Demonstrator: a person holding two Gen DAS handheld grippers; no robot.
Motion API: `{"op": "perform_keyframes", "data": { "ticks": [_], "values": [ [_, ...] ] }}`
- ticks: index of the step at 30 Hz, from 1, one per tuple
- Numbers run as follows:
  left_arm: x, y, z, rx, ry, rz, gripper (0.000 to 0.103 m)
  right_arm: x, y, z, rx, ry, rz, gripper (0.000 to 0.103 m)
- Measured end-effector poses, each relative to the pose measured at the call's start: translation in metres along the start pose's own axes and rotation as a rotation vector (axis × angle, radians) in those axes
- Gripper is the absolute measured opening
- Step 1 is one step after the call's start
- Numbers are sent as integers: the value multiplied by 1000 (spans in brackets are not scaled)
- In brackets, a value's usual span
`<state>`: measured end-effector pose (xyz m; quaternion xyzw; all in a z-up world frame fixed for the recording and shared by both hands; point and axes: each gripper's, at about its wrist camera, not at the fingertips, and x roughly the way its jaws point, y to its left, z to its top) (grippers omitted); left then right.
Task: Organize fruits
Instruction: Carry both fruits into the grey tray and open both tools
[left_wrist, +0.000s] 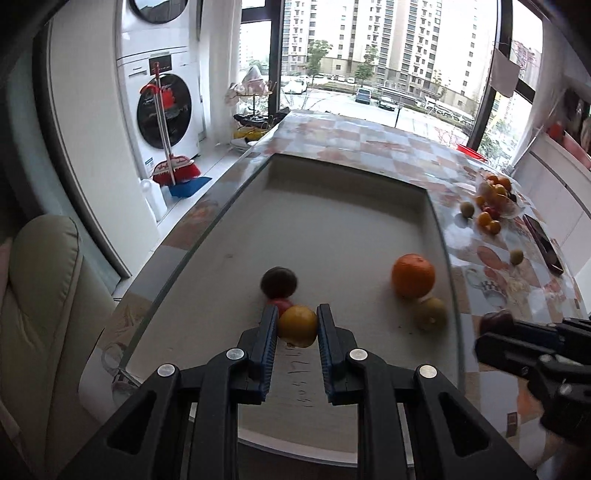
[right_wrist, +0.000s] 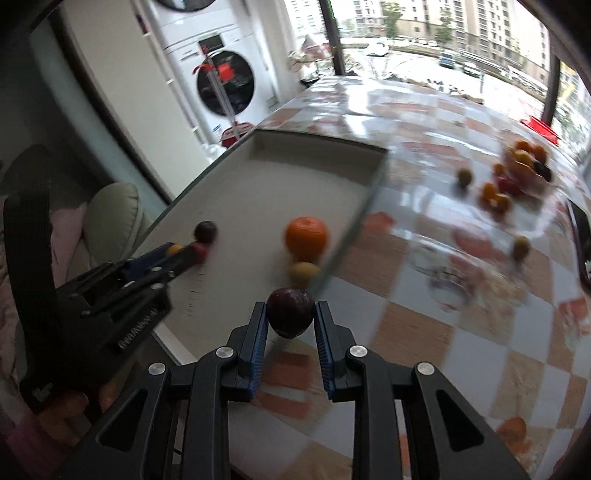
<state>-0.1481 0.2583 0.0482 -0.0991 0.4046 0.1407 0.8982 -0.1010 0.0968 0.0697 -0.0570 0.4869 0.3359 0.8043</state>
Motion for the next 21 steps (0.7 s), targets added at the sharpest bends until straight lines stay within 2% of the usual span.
{"op": "perform_keyframes", "data": {
  "ticks": [7, 9, 10, 11, 12, 14, 15, 16, 17, 21],
  "values": [
    [7, 7, 1, -21, 12, 3, 23, 21, 16, 8, -35, 46, 1, 28],
    [8, 7, 1, -17, 17, 1, 23, 21, 18, 9, -37, 51, 5, 32],
    [9, 7, 1, -17, 20, 2, 23, 20, 19, 9, -41, 47, 1, 45],
    [9, 6, 1, -17, 21, 3, 23, 19, 20, 9, -46, 38, -5, 63],
    [9, 6, 1, -15, 22, 5, 24, 16, 20, 9, -48, 26, -13, 67],
    [9, 5, 0, -15, 20, 10, 56, 10, 19, 11, -52, 3, -33, 73],
    [7, 5, 0, -18, 5, 26, 81, 7, 18, 11, -51, -2, -35, 74],
    [4, 5, -1, -26, -22, 62, 86, 5, 15, 11, -46, -9, -46, 78],
    [0, 5, -1, -29, -47, 66, 86, 2, 11, 12, -38, -16, -46, 80],
    [-3, -4, 1, -16, -24, 28, 86, -5, -11, 9, 4, -25, -68, 82]
  ]
}}
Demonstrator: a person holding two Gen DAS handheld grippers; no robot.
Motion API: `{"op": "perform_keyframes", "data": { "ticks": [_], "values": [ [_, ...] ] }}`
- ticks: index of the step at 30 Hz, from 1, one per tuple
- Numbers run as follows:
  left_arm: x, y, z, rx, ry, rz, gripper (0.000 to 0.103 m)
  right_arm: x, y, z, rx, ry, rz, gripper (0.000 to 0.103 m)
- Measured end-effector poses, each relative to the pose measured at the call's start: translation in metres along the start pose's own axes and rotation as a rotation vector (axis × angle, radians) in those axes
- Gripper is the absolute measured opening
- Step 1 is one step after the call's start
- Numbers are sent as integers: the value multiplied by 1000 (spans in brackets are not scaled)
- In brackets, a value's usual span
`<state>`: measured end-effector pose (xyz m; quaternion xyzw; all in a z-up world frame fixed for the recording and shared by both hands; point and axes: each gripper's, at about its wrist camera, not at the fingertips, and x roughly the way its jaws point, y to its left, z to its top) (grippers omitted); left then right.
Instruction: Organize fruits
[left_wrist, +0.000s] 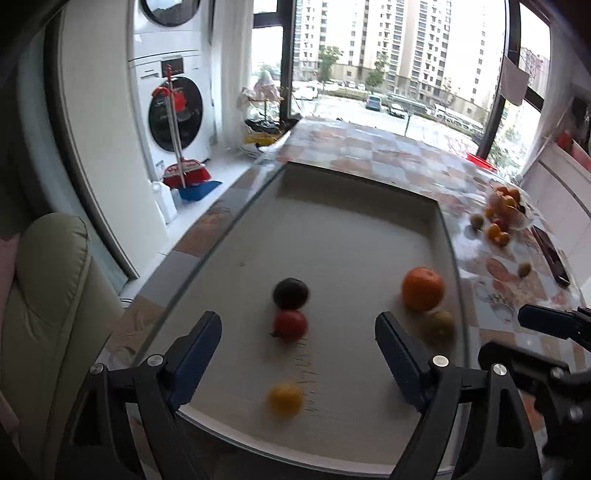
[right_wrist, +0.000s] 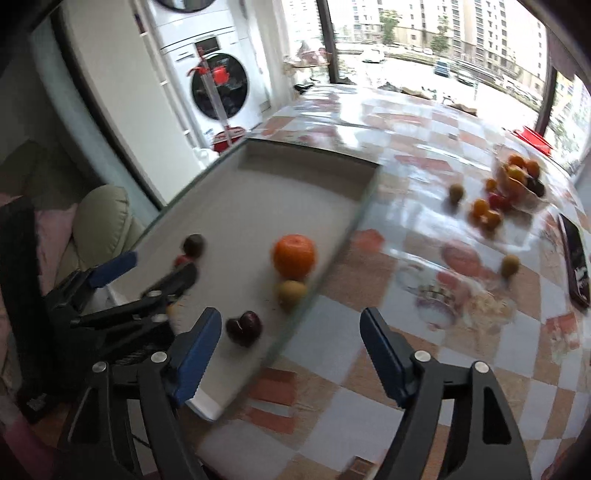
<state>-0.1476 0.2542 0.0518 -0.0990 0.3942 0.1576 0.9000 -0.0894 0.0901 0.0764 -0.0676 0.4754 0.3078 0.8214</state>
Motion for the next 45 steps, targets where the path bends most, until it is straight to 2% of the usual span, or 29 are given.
{"op": "perform_keyframes", "data": {
  "ticks": [4, 8, 11, 14, 17, 18, 19, 20, 22, 25, 26, 27, 29, 45],
  "values": [
    [-13, -24, 4, 51, -22, -46, 86, -5, -40, -12, 77, 12, -55, 85],
    [-33, -66, 8, 129, -58, -196, 86, -9, -98, -35, 232, 41, -99, 88],
    [-38, -105, 6, 219, -65, -252, 86, -12, -135, -54, 302, 58, -183, 89],
    [-27, -148, -4, 307, -21, -266, 86, -20, -164, -73, 333, 56, -292, 89],
    [-5, -184, -21, 369, 52, -243, 86, -25, -190, -90, 365, 58, -381, 89],
    [4, -193, -25, 383, 71, -232, 86, -28, -197, -94, 365, 43, -411, 90],
    [12, -201, -28, 392, 82, -221, 86, -30, -204, -98, 363, 32, -439, 98],
    [16, -205, -29, 393, 84, -217, 86, -31, -212, -102, 369, 29, -450, 103],
    [26, -211, -28, 396, 72, -207, 86, -33, -222, -108, 384, -10, -432, 103],
    [39, -214, -25, 410, 79, -146, 86, -31, -225, -111, 365, -55, -448, 103],
    [44, -213, -26, 407, 91, -139, 90, -31, -226, -112, 367, -63, -449, 103],
    [47, -210, -27, 372, 89, -146, 103, -30, -225, -111, 367, -65, -449, 103],
    [51, -203, -28, 329, 107, -162, 103, -29, -225, -110, 369, -68, -450, 103],
    [50, -204, -31, 331, 98, -162, 103, -31, -223, -111, 372, -74, -454, 103]
  ]
}}
